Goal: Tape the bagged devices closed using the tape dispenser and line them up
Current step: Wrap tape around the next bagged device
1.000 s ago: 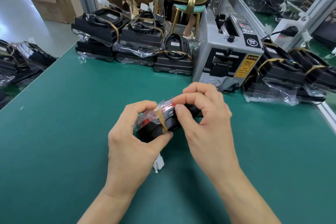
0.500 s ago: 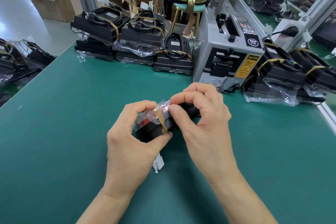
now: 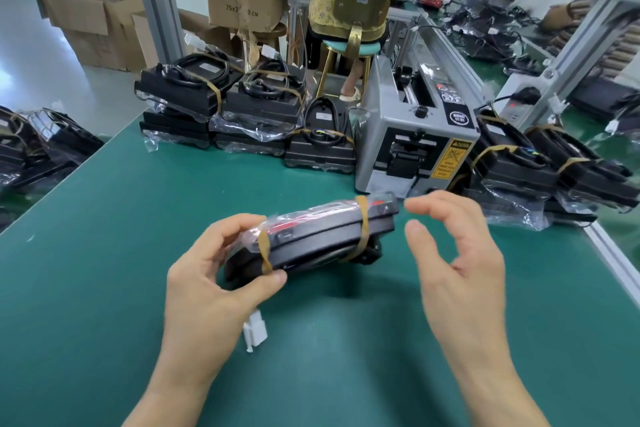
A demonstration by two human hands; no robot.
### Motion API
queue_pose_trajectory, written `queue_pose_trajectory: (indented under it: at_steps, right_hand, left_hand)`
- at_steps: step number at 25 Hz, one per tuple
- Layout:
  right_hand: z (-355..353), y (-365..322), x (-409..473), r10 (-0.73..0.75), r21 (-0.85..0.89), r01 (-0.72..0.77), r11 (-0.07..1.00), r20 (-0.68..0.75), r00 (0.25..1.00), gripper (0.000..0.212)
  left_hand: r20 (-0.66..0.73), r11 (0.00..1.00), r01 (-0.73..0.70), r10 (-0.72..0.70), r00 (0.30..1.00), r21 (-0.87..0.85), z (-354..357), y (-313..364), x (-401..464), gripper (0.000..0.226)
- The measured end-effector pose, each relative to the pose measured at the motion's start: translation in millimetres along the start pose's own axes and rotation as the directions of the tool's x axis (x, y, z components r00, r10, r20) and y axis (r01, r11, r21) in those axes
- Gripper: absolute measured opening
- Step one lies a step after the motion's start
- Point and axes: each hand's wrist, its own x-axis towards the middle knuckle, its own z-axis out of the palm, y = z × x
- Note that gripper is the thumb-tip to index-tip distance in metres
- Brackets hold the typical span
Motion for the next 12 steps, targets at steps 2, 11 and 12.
queue_pose_trajectory:
  at_steps: [2,11,12]
  right_hand:
    - [-9,7,1,0.050,0.012,-0.051,0.999,0.109,0.993,0.032]
    - [5,18,27,0.219,0.392,-0.407,0.825,0.443,0.870,0.029]
    - [6,18,31,0.230,0.390,-0.413,0.823,0.437,0.870,0.017]
  left_hand:
    - [0.035,0.998,0.013,-0.011,0.999,-0.058,-10,-2,6,0.060]
    - [0.142,0.987,0.030,-0.007,0.990,-0.158,-23,-6,19,0.058]
    - [0.140,0.986,0.033,-0.010,0.990,-0.163,-23,-5,19,0.058]
